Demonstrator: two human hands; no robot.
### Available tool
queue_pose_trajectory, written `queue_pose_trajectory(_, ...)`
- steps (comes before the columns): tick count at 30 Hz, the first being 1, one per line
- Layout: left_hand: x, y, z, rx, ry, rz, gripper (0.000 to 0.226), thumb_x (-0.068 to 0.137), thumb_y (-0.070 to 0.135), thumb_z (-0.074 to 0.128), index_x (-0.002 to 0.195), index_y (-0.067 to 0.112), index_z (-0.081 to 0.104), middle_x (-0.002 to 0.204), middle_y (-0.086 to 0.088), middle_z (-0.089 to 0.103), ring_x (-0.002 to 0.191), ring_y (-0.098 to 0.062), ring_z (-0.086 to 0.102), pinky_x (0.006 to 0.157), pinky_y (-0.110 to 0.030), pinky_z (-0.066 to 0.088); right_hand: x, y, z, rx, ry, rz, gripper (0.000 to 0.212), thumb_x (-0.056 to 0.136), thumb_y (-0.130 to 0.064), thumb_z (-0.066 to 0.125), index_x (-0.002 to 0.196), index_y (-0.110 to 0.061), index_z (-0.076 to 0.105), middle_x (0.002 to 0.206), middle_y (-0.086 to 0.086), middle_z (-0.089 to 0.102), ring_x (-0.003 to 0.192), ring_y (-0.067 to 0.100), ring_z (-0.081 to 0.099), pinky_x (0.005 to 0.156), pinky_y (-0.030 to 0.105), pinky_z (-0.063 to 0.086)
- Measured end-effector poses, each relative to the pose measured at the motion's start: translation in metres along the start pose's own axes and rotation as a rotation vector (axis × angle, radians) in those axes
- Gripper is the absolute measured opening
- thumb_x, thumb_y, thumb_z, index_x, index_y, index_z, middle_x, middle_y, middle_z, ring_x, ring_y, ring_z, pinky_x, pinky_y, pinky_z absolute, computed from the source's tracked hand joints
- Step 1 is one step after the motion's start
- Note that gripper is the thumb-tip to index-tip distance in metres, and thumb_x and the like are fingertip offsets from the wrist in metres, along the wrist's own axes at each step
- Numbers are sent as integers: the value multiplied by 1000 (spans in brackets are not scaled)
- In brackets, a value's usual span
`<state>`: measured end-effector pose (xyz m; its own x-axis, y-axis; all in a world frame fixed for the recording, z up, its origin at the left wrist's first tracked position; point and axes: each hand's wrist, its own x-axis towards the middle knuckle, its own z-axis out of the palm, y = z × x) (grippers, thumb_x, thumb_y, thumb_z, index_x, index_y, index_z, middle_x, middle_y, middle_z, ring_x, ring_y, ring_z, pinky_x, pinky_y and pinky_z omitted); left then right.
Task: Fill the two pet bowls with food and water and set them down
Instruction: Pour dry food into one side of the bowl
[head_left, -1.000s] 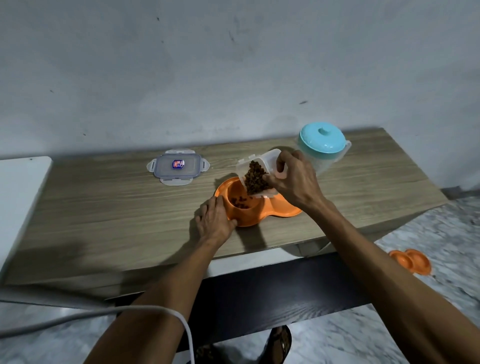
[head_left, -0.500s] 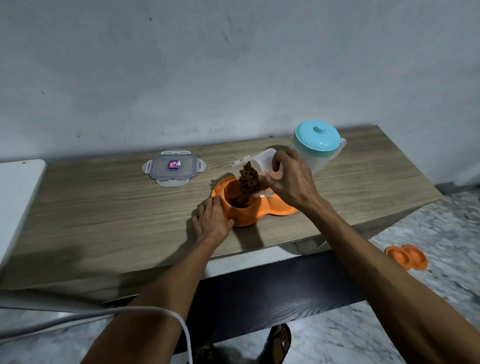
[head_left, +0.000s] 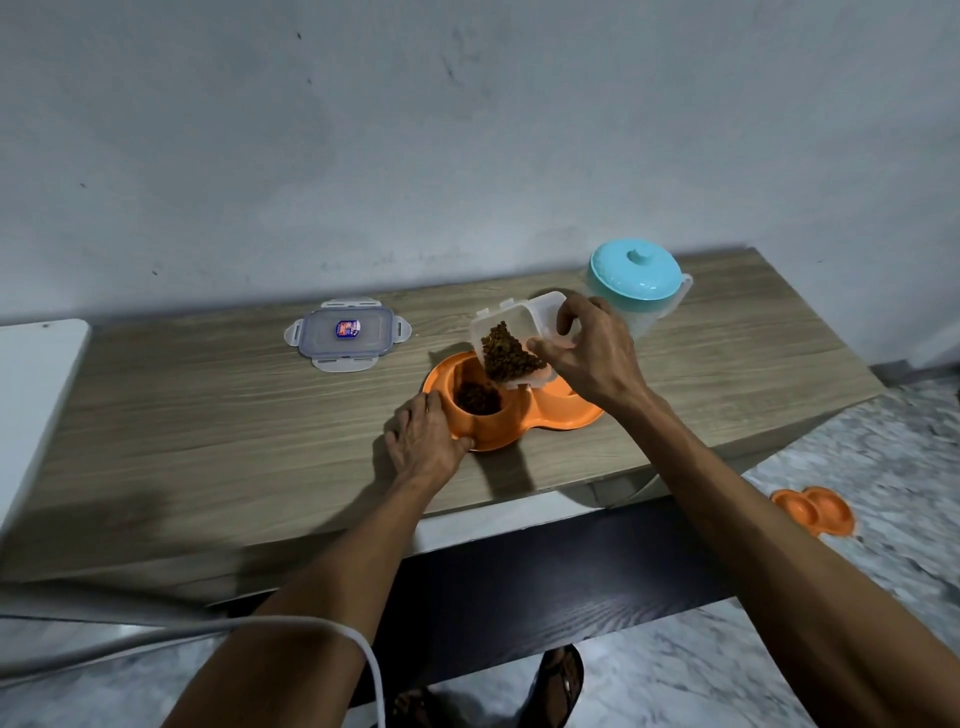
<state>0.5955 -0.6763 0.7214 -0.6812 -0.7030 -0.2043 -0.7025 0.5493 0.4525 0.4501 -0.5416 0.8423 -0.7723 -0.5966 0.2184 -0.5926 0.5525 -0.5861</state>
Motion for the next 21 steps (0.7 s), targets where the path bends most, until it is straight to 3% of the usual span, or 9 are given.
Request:
queue_pose_trajectory(4, 0, 1, 0, 8, -1, 3, 87, 76, 45, 76, 146, 21, 31, 151, -3, 35, 141, -29, 31, 111, -54, 28, 7, 9, -8, 141, 53, 163, 33, 78, -33, 75, 92, -9, 56, 95, 11, 64, 83, 29, 63, 71, 51, 57)
queue_pose_trajectory(7, -1, 2, -1, 11, -10, 4, 87, 75, 44, 77, 146, 22, 31, 151, -3, 35, 141, -29, 30, 111, -54, 28, 15, 17, -12, 278, 19, 341, 29, 84, -25, 72, 101, -8, 55, 100, 15, 63, 70, 23, 66, 57, 45, 62)
queue_pose_trajectory(11, -1, 3, -1, 19, -9, -9, 87, 75, 45, 76, 146, 22, 32, 151, -2, 35, 141, -29, 31, 110, -55, 28, 28, 32, -7, 456, -49, 517, 24, 88, -20, 68, 104, -11, 53, 108, 18, 60, 83, 34, 68, 53, 41, 62)
queue_pose_trajectory(15, 1, 4, 0, 19, -3, -29, 90, 73, 46, 77, 147, 23, 31, 152, -1, 36, 142, -29, 31, 111, -55, 28, 50, 42, 5, 577, -101, 606, 22, 92, -18, 62, 109, -9, 52, 109, 18, 58, 84, 37, 69, 51, 36, 60)
queue_pose_trajectory(21, -3, 9, -5, 60, 7, -59, 86, 75, 46, 76, 146, 25, 32, 153, 3, 34, 142, -24, 30, 108, -52, 31, 99, 39, 44, 559, -113, 578, 12, 84, -20, 64, 79, -16, 54, 86, 18, 58, 70, 40, 68, 56, 54, 60)
